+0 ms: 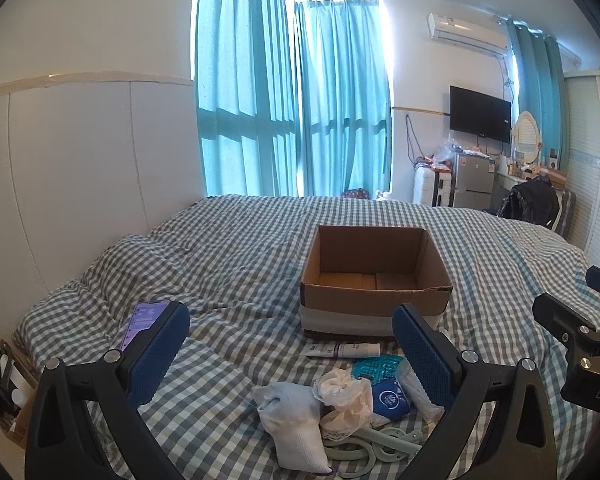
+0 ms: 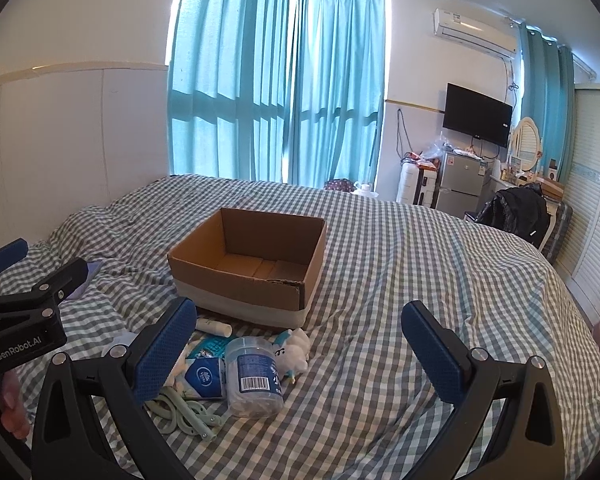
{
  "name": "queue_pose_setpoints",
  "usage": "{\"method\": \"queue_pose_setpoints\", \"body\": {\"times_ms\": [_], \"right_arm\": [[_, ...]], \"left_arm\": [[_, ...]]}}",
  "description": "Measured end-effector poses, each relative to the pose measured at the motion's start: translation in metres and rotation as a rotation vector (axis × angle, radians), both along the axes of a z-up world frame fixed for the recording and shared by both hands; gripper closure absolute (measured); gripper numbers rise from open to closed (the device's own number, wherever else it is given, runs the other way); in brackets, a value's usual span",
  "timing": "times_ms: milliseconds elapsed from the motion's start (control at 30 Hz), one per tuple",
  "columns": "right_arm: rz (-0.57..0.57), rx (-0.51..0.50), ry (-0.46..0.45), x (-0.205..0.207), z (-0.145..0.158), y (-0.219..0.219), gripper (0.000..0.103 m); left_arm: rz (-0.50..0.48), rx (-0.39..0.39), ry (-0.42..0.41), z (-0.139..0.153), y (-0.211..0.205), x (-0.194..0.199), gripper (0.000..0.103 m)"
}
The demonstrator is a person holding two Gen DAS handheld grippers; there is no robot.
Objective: Organize objects
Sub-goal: 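Move both tools toward the pile of items beside the box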
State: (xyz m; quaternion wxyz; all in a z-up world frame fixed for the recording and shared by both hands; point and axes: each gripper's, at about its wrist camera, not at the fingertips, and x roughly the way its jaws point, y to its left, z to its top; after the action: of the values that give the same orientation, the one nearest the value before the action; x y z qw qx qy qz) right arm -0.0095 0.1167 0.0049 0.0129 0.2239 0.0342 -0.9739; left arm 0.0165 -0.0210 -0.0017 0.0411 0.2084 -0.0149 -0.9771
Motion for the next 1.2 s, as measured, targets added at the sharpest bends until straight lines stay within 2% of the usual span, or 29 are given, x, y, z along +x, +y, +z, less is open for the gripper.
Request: {"method": "queue_pose_setpoints", "body": {"times_ms": [200, 300, 500, 900, 1200], "right_arm": [[0.021, 0.001, 0.007, 0.003, 0.003, -0.001, 0.0], [0.025, 0.004, 0.002, 0.003, 0.001, 0.0, 0.0], [0.028, 0.009, -0.02, -0.003, -0.006, 0.001, 0.0], [0.037, 0.022, -0.019, -0.001, -0.001, -0.008, 0.0], [0.035, 0.006, -0.061, -0.007, -0.01, -0.007, 0.0]], "left_arm": [[0.029, 0.0, -0.015, -0.003, 0.002, -0.003, 0.0], [0.017, 0.018, -0.011, -0.004, 0.003, -0.004, 0.0], [0.002, -0.008, -0.012, -0.007, 0.008, -0.006, 0.0], [-0.035, 0.013, -0.015, -0.007, 0.004, -0.006, 0.0], [-0.023, 0.021, -0.058, -0.015, -0.002, -0.011, 0.0]]}}
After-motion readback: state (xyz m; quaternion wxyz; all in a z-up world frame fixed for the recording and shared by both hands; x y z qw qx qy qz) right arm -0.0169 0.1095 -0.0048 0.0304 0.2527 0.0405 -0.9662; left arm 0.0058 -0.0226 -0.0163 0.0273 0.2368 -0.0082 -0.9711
